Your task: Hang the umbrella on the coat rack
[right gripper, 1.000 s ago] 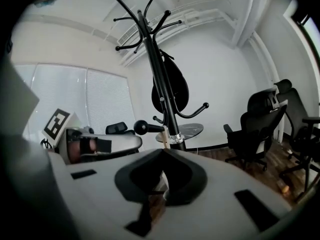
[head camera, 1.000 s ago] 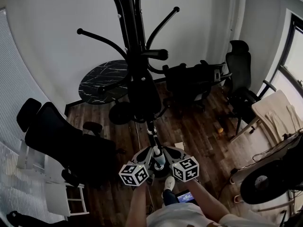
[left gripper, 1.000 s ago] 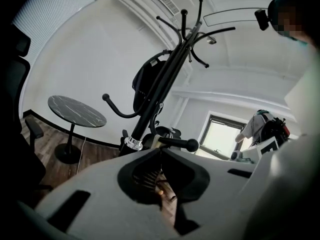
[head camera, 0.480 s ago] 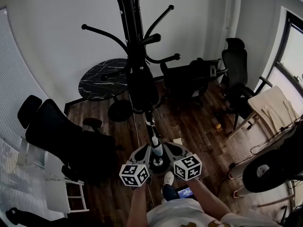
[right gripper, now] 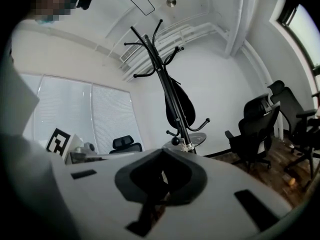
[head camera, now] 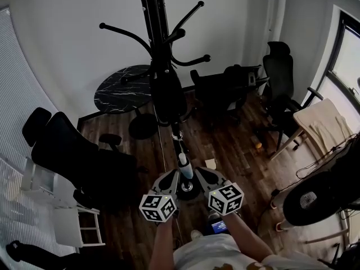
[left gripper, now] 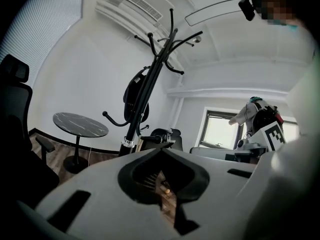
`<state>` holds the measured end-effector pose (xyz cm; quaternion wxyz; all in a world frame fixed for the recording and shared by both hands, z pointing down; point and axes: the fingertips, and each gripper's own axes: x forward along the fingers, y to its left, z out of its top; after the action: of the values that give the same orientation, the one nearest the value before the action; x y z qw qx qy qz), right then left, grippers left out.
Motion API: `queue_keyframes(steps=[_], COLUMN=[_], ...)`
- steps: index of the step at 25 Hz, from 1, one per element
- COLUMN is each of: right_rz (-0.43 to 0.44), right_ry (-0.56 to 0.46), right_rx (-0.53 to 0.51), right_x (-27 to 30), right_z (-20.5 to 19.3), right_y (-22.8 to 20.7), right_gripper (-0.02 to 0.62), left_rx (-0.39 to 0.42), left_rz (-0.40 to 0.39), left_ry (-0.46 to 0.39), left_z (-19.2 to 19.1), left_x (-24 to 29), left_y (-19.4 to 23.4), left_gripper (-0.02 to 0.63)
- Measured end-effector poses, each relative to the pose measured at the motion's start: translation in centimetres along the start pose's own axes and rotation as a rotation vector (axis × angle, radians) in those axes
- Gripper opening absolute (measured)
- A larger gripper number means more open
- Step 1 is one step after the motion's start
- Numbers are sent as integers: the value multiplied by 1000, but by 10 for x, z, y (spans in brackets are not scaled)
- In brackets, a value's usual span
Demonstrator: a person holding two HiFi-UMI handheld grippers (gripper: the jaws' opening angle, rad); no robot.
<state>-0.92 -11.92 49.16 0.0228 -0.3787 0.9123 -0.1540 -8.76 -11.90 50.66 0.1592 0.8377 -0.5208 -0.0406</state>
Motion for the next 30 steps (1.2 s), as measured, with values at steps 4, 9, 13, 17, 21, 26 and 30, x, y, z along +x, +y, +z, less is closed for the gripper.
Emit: queue_keyframes(steps=[4, 9, 13, 17, 21, 26, 30], right_rz=[-1, -11, -25, -13, -30, -39, -43], right_ry=[2, 37, 67, 67, 61, 54, 55], right_rx=[-2, -36, -60, -74, -68, -73, -72], right_x=[-7, -7, -6, -4, -7, -6, -6], right_z=[0, -5, -8, -10, -12, -10, -11], right_y=[-1, -9, -15, -10, -13, -12, -10], right_gripper=[11, 11, 11, 11, 11, 11, 11], left_rx=[-8, 1, 16, 16, 21, 39, 41], left_rz=[10, 25, 34, 52, 47, 33, -9], left_ry=[4, 4, 15, 13, 22, 2, -21], left_z=[-1, 0, 1, -1, -7, 2, 7], left_x=[-2, 1, 4, -1, -2, -3, -6], left_y=[-3, -5, -6, 2, 2, 2, -4], left_gripper=[20, 20, 20, 20, 20, 20, 20])
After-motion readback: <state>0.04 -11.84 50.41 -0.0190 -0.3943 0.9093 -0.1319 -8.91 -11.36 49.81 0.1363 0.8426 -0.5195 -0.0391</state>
